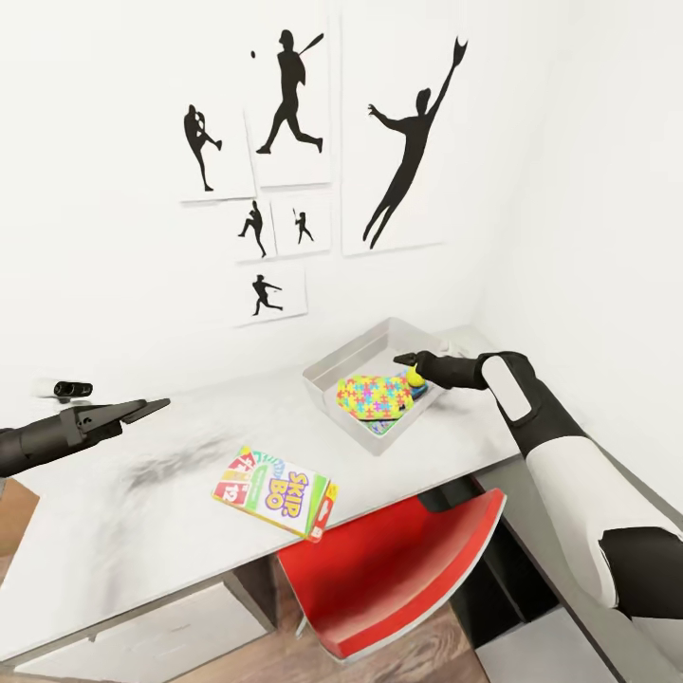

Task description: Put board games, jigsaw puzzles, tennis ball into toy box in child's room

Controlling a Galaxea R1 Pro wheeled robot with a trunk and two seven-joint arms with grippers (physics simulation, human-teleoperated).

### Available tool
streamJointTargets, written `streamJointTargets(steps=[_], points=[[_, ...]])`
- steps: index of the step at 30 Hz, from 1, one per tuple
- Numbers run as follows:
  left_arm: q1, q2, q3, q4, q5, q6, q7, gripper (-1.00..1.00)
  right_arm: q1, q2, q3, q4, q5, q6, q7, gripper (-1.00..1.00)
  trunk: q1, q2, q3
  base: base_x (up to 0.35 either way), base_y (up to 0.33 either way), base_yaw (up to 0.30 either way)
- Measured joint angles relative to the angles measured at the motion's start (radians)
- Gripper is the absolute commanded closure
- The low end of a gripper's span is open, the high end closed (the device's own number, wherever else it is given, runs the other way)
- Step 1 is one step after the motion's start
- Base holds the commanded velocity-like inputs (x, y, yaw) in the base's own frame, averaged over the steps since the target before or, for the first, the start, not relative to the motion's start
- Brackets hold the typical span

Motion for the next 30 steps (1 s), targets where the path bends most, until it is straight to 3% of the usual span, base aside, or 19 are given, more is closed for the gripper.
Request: streamJointTargets(steps=[30], points=[[0.0, 0.0, 0.0, 0.0, 0.0, 0.0, 0.0, -1.0, 0.006, 0.008, 0.004, -0.089, 0.002, -0.004, -0.021, -1.0, 0.0, 0.0, 0.049, -0.105, 0.086, 0.03]])
